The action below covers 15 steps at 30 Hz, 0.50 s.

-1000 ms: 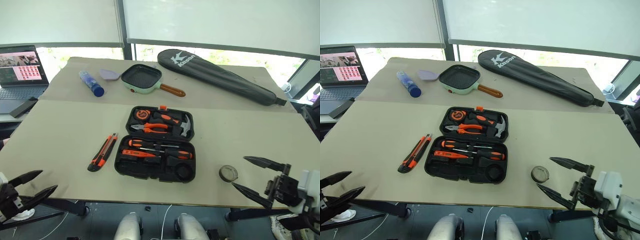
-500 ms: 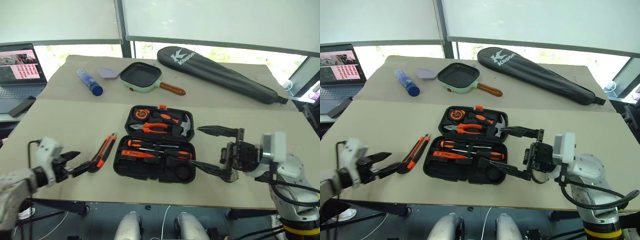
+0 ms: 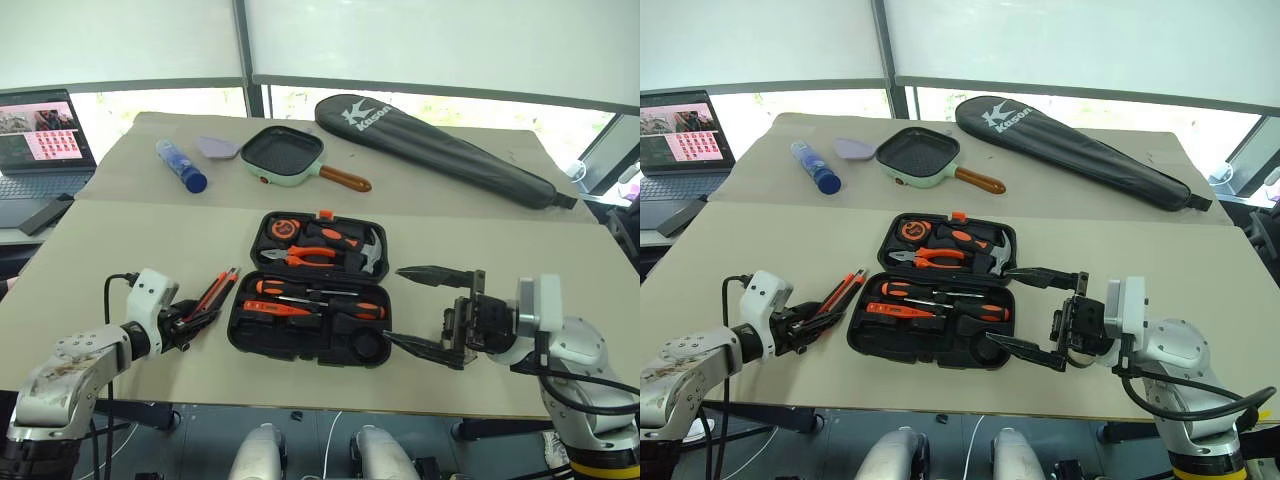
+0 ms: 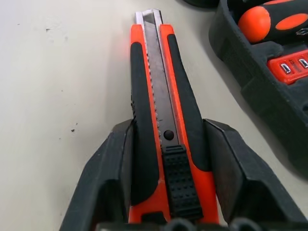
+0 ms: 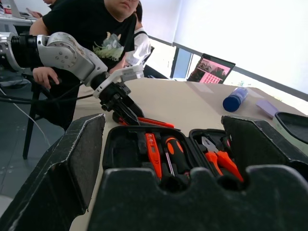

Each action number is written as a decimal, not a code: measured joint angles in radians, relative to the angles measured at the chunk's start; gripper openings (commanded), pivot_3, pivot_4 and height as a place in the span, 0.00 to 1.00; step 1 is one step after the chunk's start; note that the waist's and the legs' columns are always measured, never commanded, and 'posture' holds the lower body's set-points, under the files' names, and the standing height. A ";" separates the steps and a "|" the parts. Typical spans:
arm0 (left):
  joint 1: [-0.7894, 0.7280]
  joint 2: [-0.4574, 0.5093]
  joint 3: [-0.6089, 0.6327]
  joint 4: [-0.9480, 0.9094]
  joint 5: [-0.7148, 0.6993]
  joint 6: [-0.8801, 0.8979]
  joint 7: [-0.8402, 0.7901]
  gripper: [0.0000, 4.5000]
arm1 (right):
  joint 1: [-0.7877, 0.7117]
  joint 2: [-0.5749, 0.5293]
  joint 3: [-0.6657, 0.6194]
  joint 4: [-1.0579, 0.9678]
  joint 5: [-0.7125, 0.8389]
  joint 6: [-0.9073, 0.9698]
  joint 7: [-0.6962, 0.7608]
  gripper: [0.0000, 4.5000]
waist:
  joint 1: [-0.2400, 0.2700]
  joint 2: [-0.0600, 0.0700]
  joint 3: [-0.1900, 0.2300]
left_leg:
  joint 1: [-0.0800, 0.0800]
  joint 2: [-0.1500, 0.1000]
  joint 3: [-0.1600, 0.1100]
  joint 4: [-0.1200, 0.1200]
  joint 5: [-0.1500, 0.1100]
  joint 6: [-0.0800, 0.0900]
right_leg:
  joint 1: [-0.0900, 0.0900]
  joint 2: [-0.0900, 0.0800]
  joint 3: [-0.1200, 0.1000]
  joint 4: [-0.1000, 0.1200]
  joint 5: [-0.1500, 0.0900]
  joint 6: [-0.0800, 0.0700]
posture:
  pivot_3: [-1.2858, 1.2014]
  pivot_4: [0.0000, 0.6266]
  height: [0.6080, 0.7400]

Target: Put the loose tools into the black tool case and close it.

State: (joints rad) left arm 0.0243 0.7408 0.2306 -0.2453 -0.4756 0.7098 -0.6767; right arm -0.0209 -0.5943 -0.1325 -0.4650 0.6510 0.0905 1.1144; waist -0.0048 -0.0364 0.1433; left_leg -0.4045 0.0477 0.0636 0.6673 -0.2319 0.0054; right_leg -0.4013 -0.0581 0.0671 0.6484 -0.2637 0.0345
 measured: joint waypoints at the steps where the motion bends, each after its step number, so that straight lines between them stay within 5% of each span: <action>1: 0.004 0.000 0.007 0.012 0.000 -0.025 -0.024 0.39 | 0.003 -0.001 -0.001 0.001 0.000 0.000 0.001 1.00 | -0.001 0.000 0.000 | 0.000 0.000 0.000 0.000 0.000 0.000 | 0.000 0.000 0.000 0.000 0.000 0.000 | 0.52 0.24 1.00; 9: -0.049 0.054 0.071 0.180 -0.045 -0.430 -0.461 0.39 | 0.052 -0.068 -0.078 -0.001 0.035 0.011 0.026 1.00 | 0.004 -0.002 0.001 | -0.003 0.001 0.005 0.000 0.000 0.000 | -0.001 -0.001 -0.001 -0.001 0.000 0.000 | 0.52 0.24 1.00; 15: -0.239 0.172 -0.203 0.078 0.020 -0.452 -0.732 0.39 | 0.140 -0.171 -0.139 -0.001 0.067 0.072 0.065 1.00 | 0.016 -0.001 0.001 | -0.003 -0.001 0.007 0.000 0.000 0.000 | 0.000 0.000 0.000 -0.002 0.000 0.000 | 0.52 0.24 1.00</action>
State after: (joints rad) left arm -0.2150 0.9126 0.0275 -0.1672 -0.4555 0.2580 -1.4085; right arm 0.1188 -0.7653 -0.2718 -0.4656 0.7180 0.1628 1.1799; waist 0.0109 -0.0378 0.1444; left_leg -0.4072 0.0465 0.0702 0.6675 -0.2318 0.0055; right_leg -0.4018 -0.0578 0.0670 0.6460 -0.2637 0.0348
